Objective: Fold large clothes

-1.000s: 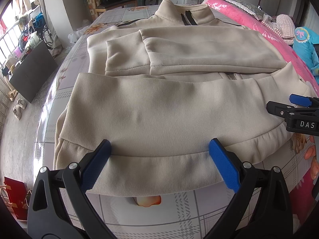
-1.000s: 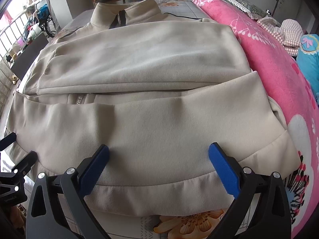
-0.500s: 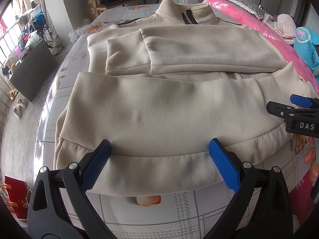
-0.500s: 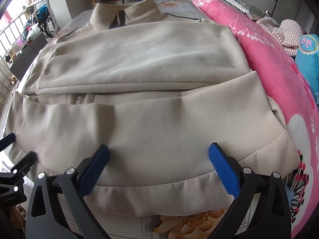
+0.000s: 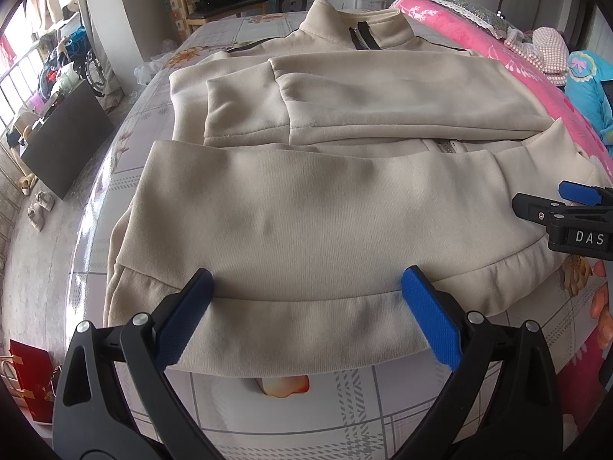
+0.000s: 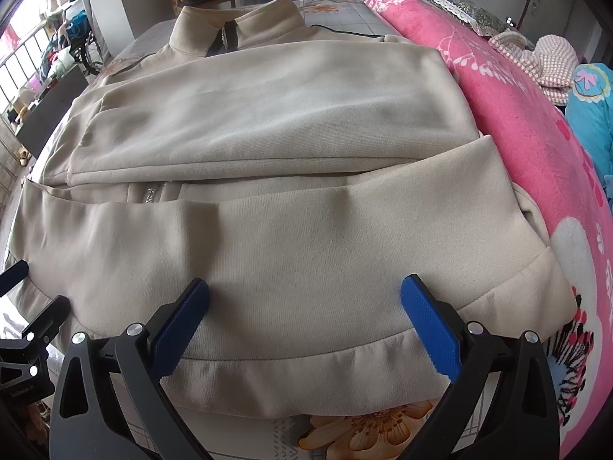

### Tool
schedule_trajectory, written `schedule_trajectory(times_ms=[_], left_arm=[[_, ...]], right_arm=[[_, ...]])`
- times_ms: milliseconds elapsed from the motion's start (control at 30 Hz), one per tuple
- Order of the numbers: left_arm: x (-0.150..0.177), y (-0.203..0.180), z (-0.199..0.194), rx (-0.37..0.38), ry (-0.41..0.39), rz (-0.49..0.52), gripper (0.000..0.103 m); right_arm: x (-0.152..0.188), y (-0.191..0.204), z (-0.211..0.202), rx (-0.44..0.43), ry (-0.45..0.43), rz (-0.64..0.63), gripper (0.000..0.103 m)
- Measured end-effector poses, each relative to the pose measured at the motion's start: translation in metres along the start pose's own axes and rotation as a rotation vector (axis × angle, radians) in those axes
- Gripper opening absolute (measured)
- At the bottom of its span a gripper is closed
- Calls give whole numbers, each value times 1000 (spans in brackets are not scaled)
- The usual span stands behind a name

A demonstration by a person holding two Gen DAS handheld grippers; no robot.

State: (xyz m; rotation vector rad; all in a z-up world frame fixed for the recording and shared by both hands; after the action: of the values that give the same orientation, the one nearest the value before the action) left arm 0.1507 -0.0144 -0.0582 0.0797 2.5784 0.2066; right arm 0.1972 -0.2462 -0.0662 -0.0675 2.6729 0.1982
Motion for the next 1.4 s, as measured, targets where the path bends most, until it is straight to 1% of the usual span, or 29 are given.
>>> schedule_trajectory(times_ms=[267, 467, 667, 733, 800, 867, 967, 1033, 1167, 1267, 1333, 1400], left_arm=[[1, -1, 0, 1, -4, 6, 96], [-1, -1, 0, 8, -3, 16, 96], [-5, 3, -3, 36, 6, 25, 96], [-8, 9, -10, 46, -18, 4, 96], [-14, 17, -24, 57, -62, -19, 96], [-23, 25, -37, 57, -104, -33, 96], [-47, 39, -59, 68, -161, -52, 96], [-66, 47, -73, 79, -198, -61, 96], [-107, 61, -93, 70, -277, -81, 96], [-137, 65, -93, 92, -297, -102, 96], [-155, 67, -89, 106, -304, -112, 96], [-173, 67, -82, 117, -309, -117, 95]], right_arm=[[1, 0, -1, 4, -4, 10, 97], [5, 0, -2, 2, -38, 8, 97], [3, -1, -2, -6, -26, 3, 97], [3, -1, -2, -5, -30, 3, 97], [4, -1, -2, -5, -35, 3, 97], [5, -1, -2, -6, -39, 2, 97], [6, 0, -2, -8, -47, -7, 97], [5, -1, -3, -11, -46, -14, 97], [2, -1, -3, -17, -21, -23, 97], [-3, -1, -5, -28, -1, -24, 97], [-6, -1, -13, -39, -12, -37, 97], [-15, 0, -26, -91, -32, -45, 97]])
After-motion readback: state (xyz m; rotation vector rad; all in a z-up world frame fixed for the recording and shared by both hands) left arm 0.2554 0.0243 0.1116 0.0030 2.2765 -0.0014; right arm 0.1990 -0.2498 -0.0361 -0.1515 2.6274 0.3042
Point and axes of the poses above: each gripper's, at about its wrist camera, not at the fingertips, and z roughly the way its jaws point, y to its left, x to its underside, the point moved 1 cm from there along z, roughly the way its jaws point, and after that the axes turned 9 degrees about -x, right-handed, at the moved point
